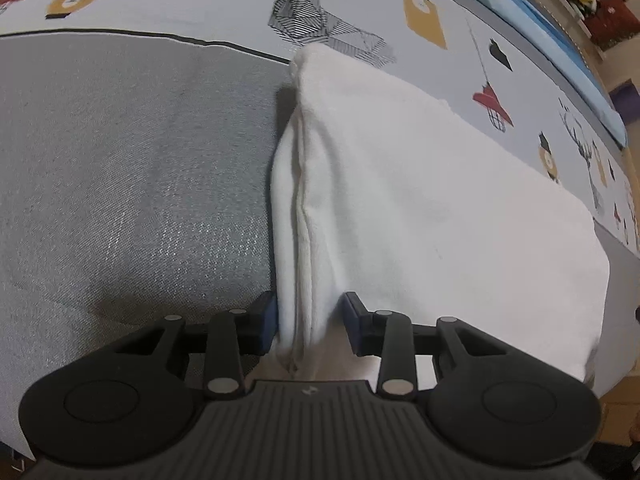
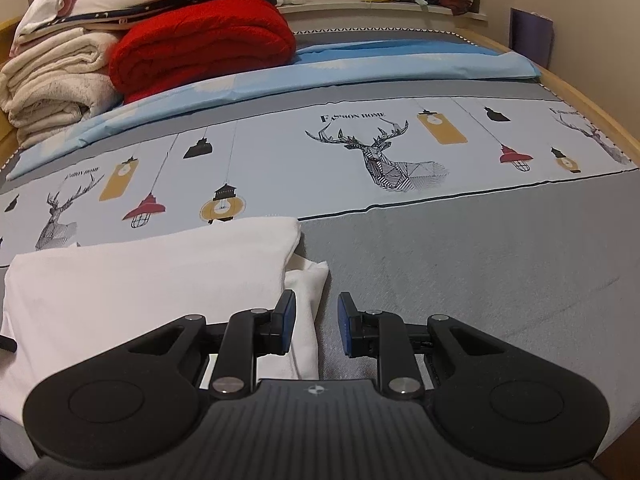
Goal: Fold small clothes
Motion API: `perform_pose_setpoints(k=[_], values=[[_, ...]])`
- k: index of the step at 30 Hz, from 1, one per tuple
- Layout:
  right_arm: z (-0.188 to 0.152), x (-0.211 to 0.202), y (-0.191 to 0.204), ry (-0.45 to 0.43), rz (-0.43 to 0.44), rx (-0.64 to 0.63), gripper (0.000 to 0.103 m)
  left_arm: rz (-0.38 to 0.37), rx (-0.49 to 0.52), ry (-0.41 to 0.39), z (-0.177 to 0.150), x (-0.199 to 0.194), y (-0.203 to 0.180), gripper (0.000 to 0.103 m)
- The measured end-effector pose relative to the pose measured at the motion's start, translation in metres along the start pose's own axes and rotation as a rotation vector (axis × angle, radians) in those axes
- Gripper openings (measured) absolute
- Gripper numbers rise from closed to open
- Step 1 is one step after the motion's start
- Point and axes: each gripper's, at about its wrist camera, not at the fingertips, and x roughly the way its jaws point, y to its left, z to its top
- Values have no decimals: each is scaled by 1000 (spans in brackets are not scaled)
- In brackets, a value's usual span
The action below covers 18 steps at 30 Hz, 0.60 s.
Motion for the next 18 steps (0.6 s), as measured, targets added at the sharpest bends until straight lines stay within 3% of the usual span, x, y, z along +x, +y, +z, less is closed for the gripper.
perform_pose_setpoints(k=[2,4,7,10,12,15,18], values=[[-1,1,2,1,-7,-8,23,-4,17,1,0,1,-2,21],[0,0,4,-10,-25,-14,23,-6,36,-11,-1,-2,-3,13],[2,0,1,-20,-34,15,23,-12,47,-61,-5,-14,2,11],[5,1,1,-28,-45,38,23,30,22,-119,-7,-26,12,10],[5,2,3,-30,-48,43,23,77,22,-106,-9,-28,21,10],[7,5,7,-31,-47,42,23,53,-10,-78,-10,-32,38,13],[7,7,12,-26,-42,23,23,49,-15,-68,-10,-33,45,26]])
